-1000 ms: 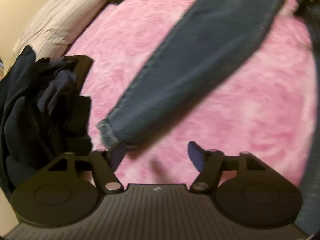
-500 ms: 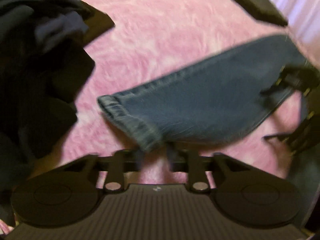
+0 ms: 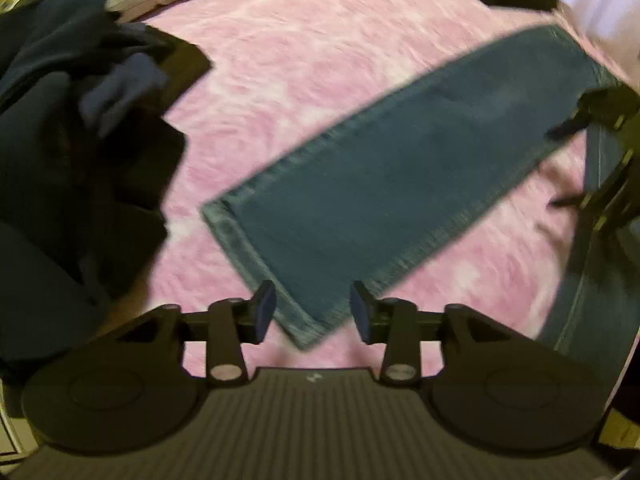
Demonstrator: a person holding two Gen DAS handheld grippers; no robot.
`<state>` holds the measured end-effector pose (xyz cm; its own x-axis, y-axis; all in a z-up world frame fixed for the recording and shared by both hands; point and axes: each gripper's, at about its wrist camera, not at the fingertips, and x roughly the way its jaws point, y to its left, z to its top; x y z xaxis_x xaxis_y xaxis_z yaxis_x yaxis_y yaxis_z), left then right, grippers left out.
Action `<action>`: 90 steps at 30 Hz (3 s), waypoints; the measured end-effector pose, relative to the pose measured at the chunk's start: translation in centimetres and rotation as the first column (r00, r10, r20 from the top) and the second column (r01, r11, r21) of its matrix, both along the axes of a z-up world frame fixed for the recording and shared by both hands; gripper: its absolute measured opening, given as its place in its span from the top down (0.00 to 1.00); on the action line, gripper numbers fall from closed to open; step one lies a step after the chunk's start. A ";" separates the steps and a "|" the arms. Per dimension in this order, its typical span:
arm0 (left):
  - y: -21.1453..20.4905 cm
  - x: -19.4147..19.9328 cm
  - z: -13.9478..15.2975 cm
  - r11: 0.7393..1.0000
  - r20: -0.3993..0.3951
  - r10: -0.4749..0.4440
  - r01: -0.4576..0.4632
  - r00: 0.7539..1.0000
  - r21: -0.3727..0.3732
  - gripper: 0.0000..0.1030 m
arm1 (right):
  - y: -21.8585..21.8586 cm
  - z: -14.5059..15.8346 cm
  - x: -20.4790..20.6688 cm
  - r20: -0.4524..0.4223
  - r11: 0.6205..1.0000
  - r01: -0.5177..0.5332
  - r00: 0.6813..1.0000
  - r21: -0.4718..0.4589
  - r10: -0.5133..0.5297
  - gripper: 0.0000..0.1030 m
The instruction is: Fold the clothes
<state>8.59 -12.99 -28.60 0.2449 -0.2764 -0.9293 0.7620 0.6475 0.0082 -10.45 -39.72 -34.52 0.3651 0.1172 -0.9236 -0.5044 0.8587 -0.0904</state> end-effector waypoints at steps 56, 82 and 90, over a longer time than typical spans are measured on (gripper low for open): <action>-16.4 -30.7 11.0 0.915 0.034 0.347 -0.346 0.937 0.208 0.01 | -32.4 15.2 -18.7 -0.161 0.976 0.202 0.964 -0.084 -0.213 0.00; -17.8 -30.8 10.5 0.928 0.013 0.306 -0.301 0.952 0.218 0.01 | -33.0 14.8 -19.7 -0.189 0.972 0.217 0.955 -0.089 -0.230 0.00; -18.1 -30.7 10.4 0.929 0.008 0.301 -0.296 0.953 0.222 0.01 | -33.1 14.8 -19.6 -0.191 0.973 0.210 0.955 -0.096 -0.225 0.00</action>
<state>-22.07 -31.06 -18.24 0.2602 0.0165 -0.9654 0.5357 0.8294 0.1585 -30.02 -72.79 -19.74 0.1815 -0.0159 -0.9833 -0.3202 0.9444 -0.0744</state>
